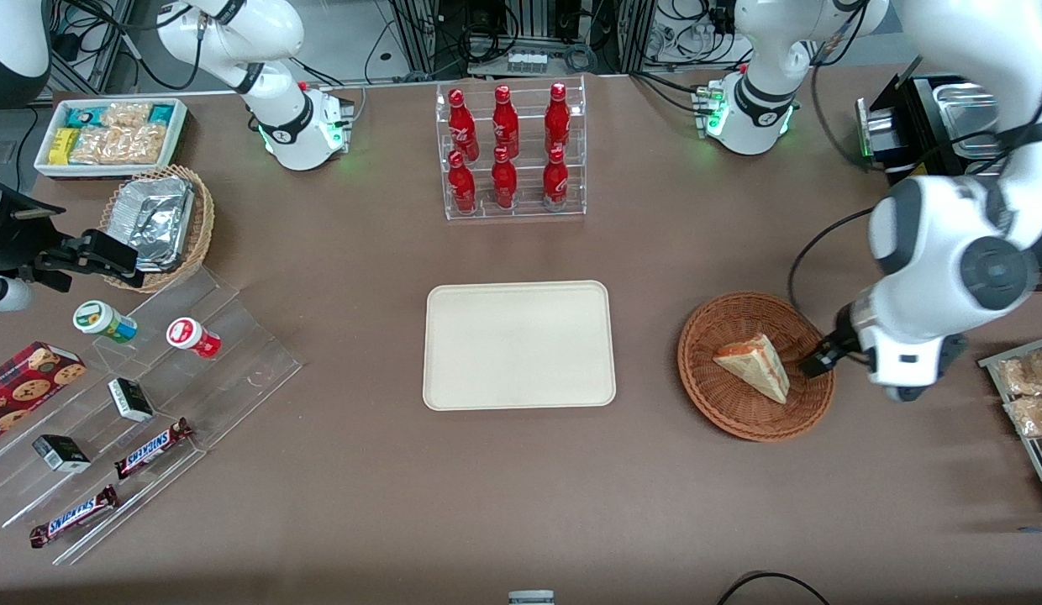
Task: Place sandwich from basket to tray
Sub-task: 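Move the left gripper down over the wrapped sandwich in the wicker basket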
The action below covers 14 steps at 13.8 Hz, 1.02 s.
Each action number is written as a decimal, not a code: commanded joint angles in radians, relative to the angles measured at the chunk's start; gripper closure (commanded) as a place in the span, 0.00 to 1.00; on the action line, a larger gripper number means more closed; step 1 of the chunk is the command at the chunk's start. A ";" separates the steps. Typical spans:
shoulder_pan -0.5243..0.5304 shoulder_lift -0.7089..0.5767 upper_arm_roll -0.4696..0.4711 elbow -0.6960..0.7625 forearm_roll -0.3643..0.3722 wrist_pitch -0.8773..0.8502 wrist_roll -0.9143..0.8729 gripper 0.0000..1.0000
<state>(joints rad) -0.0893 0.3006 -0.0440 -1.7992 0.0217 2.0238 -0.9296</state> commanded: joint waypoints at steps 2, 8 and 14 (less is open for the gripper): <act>-0.052 0.028 0.013 -0.083 0.009 0.091 -0.113 0.00; -0.052 0.014 0.016 -0.227 0.009 0.274 -0.187 0.00; -0.052 0.026 0.015 -0.281 0.007 0.365 -0.235 0.00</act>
<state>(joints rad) -0.1334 0.3481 -0.0341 -2.0486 0.0229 2.3642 -1.1390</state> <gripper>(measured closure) 0.000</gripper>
